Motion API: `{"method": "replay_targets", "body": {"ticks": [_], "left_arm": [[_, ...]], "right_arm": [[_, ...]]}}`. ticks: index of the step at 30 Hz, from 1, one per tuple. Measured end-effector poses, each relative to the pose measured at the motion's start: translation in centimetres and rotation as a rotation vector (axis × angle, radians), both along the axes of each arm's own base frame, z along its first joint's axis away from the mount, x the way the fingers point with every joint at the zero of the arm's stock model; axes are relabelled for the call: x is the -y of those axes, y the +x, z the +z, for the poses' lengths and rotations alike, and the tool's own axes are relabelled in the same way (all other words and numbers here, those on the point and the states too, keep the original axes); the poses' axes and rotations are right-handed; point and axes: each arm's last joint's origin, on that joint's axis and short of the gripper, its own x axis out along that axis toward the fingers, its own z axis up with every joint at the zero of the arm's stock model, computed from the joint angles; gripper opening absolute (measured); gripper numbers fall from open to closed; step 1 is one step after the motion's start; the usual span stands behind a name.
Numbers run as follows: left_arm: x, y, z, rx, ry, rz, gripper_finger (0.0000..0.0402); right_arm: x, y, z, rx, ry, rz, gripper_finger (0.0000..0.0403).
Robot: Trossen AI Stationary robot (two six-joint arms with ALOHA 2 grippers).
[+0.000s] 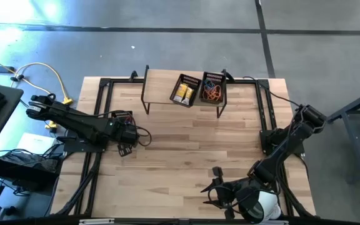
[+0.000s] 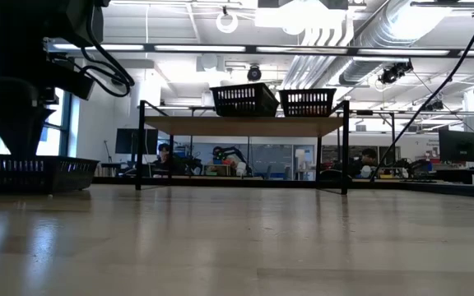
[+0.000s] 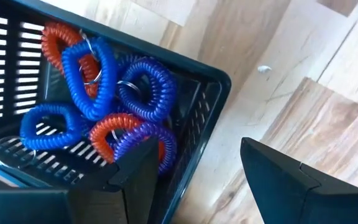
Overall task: Pick & Place Office Desk Supplies
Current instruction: Put the black bin on the shelf
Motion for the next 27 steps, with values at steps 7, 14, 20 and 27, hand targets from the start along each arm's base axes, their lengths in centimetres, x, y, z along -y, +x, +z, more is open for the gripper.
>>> {"method": "replay_targets", "body": {"ticks": [7,14,20,27], "left_arm": [[0.0,-0.1,-0.5,0.003,0.0,0.037,0.0216],[-0.1,-0.5,-1.5,-0.026,0.013,0.066,0.0216],[-0.2,-0.9,-2.5,-0.044,0.019,0.061,0.0216],[-0.2,-0.9,-2.5,-0.059,0.027,-0.008,0.0195]], "right_arm": [[-0.5,0.5,-1.1,-0.019,0.001,-0.003,0.016],[-0.5,0.8,-1.2,-0.008,0.03,-0.02,0.016],[-0.5,0.8,-1.1,-0.006,0.033,-0.02,0.016],[-0.5,0.8,-1.1,-0.006,0.033,-0.021,0.016]]}}
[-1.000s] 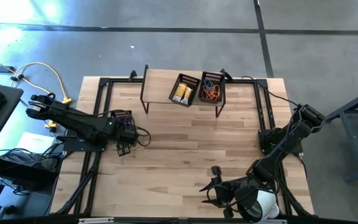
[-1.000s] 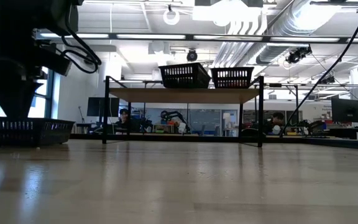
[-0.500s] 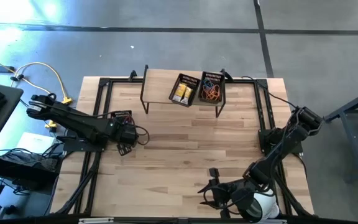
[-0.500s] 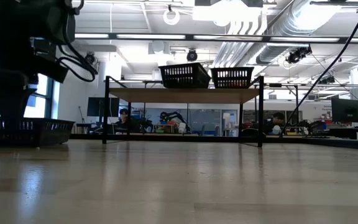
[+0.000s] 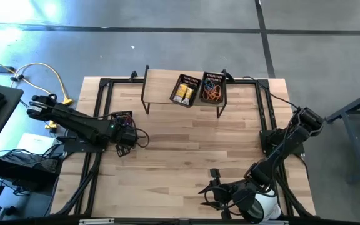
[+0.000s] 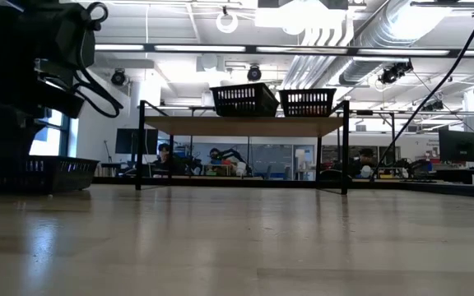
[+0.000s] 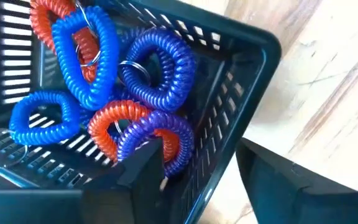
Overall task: Pick & Place Office Desk Supplies
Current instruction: Put the black bin on the shelf
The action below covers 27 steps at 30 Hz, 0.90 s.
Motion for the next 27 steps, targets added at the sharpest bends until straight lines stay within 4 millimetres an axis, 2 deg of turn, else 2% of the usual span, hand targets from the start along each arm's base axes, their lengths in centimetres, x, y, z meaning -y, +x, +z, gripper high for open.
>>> {"method": "replay_targets", "body": {"ticks": [6,13,20,27], "left_arm": [[0.0,0.0,-0.1,0.004,-0.039,0.076,0.0122],[0.3,-0.1,-0.1,0.0,-0.034,0.037,0.0011],[1.4,0.4,1.1,0.027,-0.048,-0.024,0.0003],[3.5,1.7,5.1,0.135,-0.083,-0.13,0.0002]], "right_arm": [[0.0,0.0,0.0,-0.006,0.023,-0.011,0.016],[0.0,0.0,0.0,-0.007,0.029,-0.014,0.016],[0.0,0.0,0.0,0.0,0.002,-0.002,0.016],[0.0,0.0,0.0,0.001,0.002,-0.009,0.016]]}}
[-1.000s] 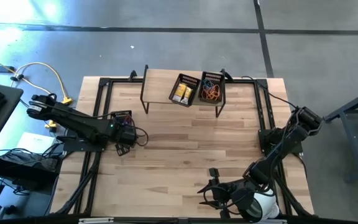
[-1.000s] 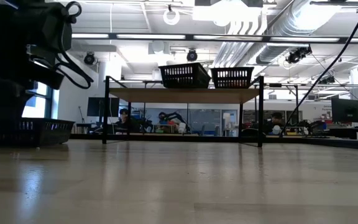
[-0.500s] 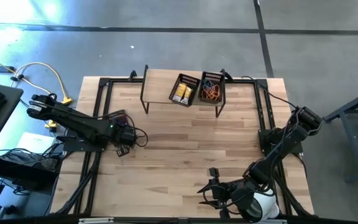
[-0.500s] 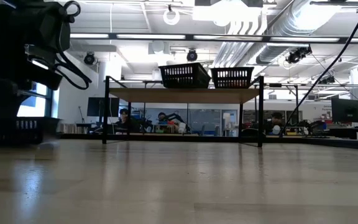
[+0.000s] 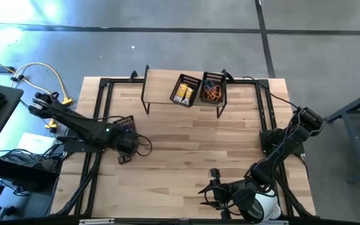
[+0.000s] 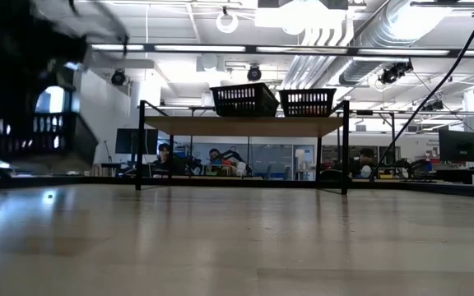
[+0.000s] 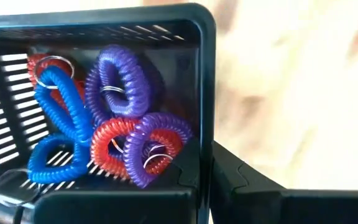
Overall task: Pick & Place Office Desk Supplies
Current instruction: Put the black bin on the shelf
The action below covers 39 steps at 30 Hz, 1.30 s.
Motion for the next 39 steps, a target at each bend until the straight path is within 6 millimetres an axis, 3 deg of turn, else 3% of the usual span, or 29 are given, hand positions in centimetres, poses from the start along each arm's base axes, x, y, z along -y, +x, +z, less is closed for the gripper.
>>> {"method": "replay_targets", "body": {"ticks": [10,16,22,28,34,39], "left_arm": [[4.3,0.7,8.2,0.277,0.018,-0.377,0.0002],[4.7,0.8,12.2,0.412,0.153,-0.56,0.0001],[2.5,1.7,15.4,0.468,0.342,-0.601,0.0001],[-1.2,3.6,16.8,0.478,0.56,-0.551,0.0001],[-5.5,5.0,16.6,0.382,0.656,-0.478,0.0001],[-8.9,7.0,15.0,0.274,0.613,-0.429,0.0001]], "right_arm": [[0.0,0.0,0.0,-0.007,0.028,-0.013,0.016],[0.0,0.0,0.0,-0.014,0.061,-0.029,0.016],[0.0,0.0,0.0,-0.013,0.095,-0.06,0.016],[0.2,0.1,0.1,0.021,0.031,-0.094,0.016],[0.5,0.4,0.1,0.018,0.052,-0.116,0.016],[0.6,0.4,0.1,0.013,0.084,-0.131,0.016]]}}
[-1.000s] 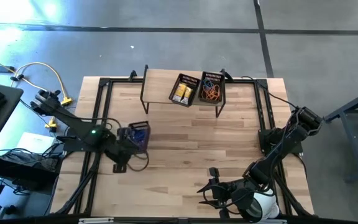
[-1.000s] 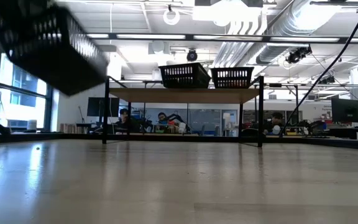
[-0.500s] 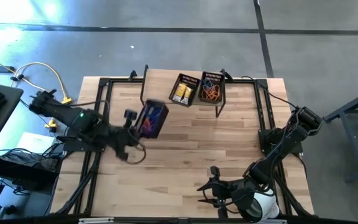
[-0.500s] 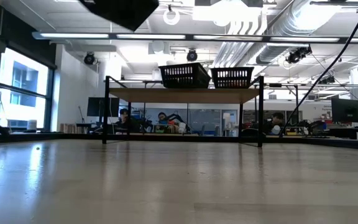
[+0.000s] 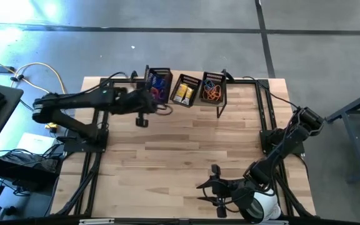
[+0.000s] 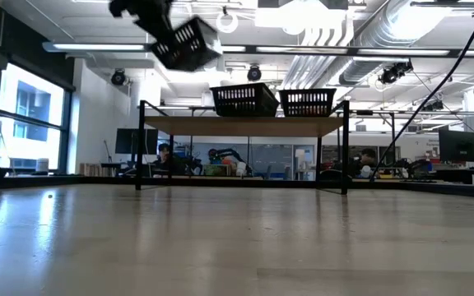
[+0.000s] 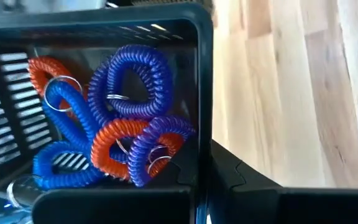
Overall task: Pick & Place Office Desk Supplies
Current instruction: Put the black bin on the shelf
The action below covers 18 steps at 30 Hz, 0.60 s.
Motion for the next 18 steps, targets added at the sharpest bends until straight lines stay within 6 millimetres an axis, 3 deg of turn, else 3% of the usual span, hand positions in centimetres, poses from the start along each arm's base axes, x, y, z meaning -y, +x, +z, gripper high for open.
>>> {"method": "replay_targets", "body": {"ticks": [7,18], "left_arm": [[-3.7,3.1,-2.7,-0.152,0.037,0.013,0.0001],[-6.1,3.0,-1.6,-0.163,-0.001,0.012,0.0001]], "right_arm": [[0.0,0.0,0.1,0.008,0.051,-0.024,0.016],[0.2,0.2,0.1,0.014,0.032,-0.042,0.016]]}}
